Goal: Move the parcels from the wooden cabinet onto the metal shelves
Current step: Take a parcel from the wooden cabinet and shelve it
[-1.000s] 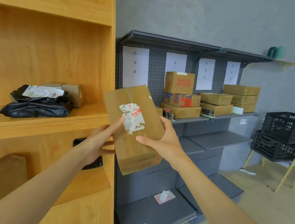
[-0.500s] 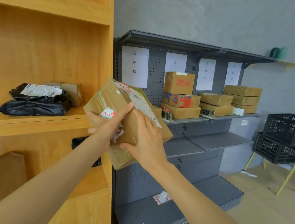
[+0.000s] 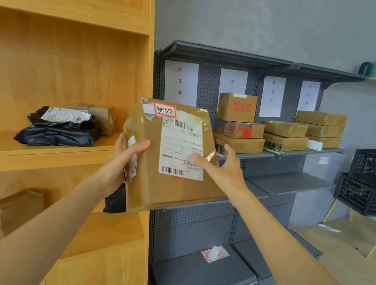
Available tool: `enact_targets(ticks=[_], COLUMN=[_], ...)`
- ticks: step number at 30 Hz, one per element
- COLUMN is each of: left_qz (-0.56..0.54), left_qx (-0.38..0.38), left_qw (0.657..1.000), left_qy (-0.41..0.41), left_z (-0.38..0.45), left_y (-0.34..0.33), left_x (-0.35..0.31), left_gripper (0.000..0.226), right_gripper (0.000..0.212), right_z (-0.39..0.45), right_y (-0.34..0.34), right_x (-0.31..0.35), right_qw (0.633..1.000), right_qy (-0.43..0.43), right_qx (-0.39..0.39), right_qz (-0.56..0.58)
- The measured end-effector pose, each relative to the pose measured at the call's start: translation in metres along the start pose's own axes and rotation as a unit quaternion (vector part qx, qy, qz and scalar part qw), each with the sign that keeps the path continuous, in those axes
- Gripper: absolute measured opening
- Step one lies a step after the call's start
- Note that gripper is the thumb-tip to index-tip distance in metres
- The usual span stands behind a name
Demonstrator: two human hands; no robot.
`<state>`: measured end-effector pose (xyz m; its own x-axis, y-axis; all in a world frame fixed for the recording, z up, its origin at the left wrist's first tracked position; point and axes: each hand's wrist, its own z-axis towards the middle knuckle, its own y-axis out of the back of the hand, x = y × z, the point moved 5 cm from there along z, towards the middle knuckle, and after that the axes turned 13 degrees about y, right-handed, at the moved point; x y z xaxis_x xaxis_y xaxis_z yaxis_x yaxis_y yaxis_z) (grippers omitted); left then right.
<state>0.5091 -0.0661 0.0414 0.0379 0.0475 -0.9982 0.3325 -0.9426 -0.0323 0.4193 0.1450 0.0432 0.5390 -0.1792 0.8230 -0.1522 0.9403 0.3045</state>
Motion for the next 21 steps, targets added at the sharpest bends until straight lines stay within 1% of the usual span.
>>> enact_targets(ticks=[1,3,4,5,7,8,10,12,14,17,19,21], left_qz=[0.003,0.002,0.004,0.003,-0.002,-0.009,-0.034,-0.078,-0.144,-0.223,-0.226,-0.194], left_qx=[0.003,0.009,0.011,0.014,0.011,0.002,-0.026,-0.071,-0.117,-0.169,-0.179,-0.161], left_qw=[1.000,1.000,1.000,1.000,1.000,1.000,0.999,0.994,0.982,0.959,0.957,0.967], left_qy=[-0.001,0.004,0.004,0.005,0.003,-0.002,-0.009,-0.013,-0.025,-0.045,-0.038,-0.022], left_z=[0.000,0.001,0.002,0.003,0.004,0.004,0.006,0.007,0.007,0.004,0.001,0.003], left_y=[0.001,0.004,0.007,0.010,0.014,0.016,0.019,0.021,0.022,0.009,-0.003,-0.010], left_x=[0.000,0.002,0.003,0.003,0.004,0.004,0.003,0.001,0.000,0.001,0.003,0.001], left_gripper=[0.126,0.132,0.134,0.137,0.136,0.131,0.130,0.140,0.150,0.141,0.137,0.138], right_gripper=[0.098,0.073,0.065,0.062,0.064,0.069,0.091,0.110,0.117,0.114,0.100,0.082], right_z=[-0.001,-0.006,-0.008,-0.009,-0.010,-0.011,-0.013,-0.019,-0.028,-0.038,-0.040,-0.038], right_y=[0.000,-0.005,-0.008,-0.011,-0.015,-0.015,-0.016,-0.019,-0.032,-0.063,-0.076,-0.080], right_x=[-0.003,-0.003,-0.002,-0.002,-0.001,0.000,-0.002,-0.003,0.000,0.016,0.029,0.034], right_qw=[0.999,0.994,0.992,0.991,0.990,0.990,0.988,0.977,0.958,0.919,0.905,0.904], right_qy=[-0.016,-0.037,-0.042,-0.046,-0.049,-0.053,-0.081,-0.134,-0.183,-0.217,-0.205,-0.187], right_qx=[0.008,0.047,0.063,0.075,0.079,0.066,0.021,-0.009,0.002,0.083,0.120,0.110], right_qz=[0.038,0.089,0.097,0.102,0.107,0.113,0.130,0.164,0.221,0.319,0.353,0.369])
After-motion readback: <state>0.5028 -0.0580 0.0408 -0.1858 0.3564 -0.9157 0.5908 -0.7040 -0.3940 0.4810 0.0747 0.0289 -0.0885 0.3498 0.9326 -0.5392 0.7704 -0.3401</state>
